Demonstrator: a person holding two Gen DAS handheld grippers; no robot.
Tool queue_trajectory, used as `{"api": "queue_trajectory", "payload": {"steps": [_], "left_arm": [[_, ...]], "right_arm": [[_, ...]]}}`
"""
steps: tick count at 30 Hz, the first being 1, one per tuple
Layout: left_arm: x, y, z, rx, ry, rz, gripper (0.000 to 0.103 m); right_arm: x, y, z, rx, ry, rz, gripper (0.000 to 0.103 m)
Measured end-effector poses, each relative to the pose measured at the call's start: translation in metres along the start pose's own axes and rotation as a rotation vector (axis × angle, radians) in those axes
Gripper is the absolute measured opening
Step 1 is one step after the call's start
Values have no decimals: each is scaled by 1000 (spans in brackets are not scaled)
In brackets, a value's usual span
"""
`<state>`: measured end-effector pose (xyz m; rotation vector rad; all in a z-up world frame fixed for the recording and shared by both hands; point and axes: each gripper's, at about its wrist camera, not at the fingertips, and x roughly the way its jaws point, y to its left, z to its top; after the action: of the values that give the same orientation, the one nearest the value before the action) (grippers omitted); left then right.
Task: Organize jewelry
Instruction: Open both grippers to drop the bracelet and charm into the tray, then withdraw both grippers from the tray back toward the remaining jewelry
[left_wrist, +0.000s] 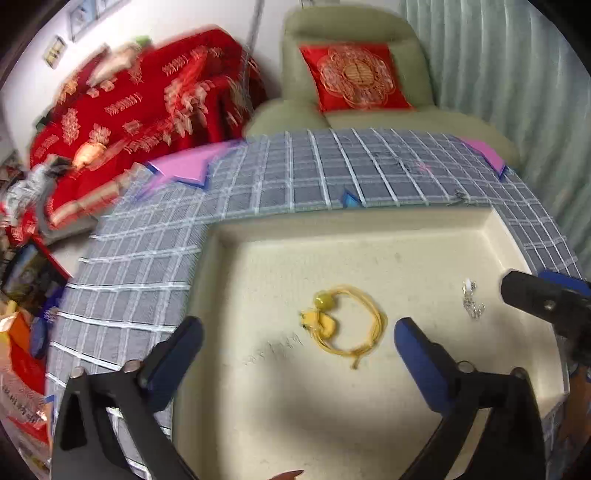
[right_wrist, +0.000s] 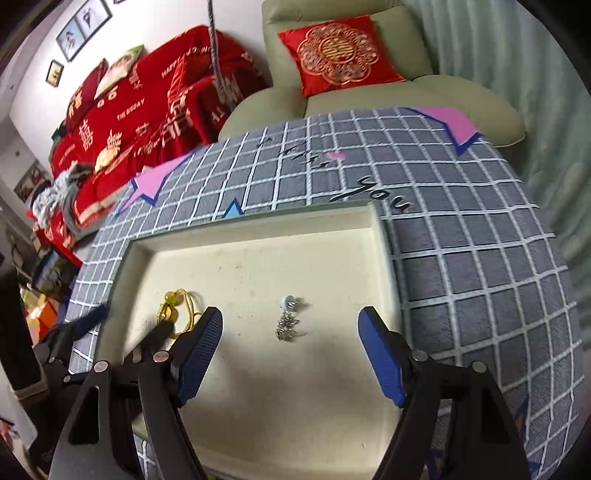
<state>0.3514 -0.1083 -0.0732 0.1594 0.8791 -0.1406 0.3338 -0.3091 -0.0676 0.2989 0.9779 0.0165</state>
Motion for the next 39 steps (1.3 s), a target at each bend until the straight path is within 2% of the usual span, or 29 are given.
{"api": "queue_trajectory", "payload": {"steps": [5, 8, 11, 16, 19, 24, 31, 34, 39], "left_arm": [[-19, 7, -3, -11, -4, -23, 103], [-38, 13, -13, -22, -16, -47, 103], [-59, 17, -30, -8, -6, -68, 103], [-97, 23, -59, -36, -7, -101, 103], [-123, 25, -76, -35, -23, -81, 103], [-156, 30, -101, -28, -38, -48, 103], [-189, 49, -139, -50, -29, -14, 103], [-198, 62, -161, -61, -24, 8, 103], [-193, 82, -198, -74, 37, -10, 103]], "right_arm": [[-24, -7, -6, 16, -28, -8, 79], [-41, -10, -14, 30, -37, -3, 85], [-59, -11, -27, 34, -64, 9, 103], [-90, -5, -51, 33, -111, 48, 103], [-111, 2, -68, 36, -137, 90, 103], [-132, 12, -94, 23, -103, 135, 103], [-160, 20, -132, -11, -89, 49, 103], [-167, 18, -148, -14, -74, 42, 103], [-167, 13, -176, -34, -36, 11, 103]]}}
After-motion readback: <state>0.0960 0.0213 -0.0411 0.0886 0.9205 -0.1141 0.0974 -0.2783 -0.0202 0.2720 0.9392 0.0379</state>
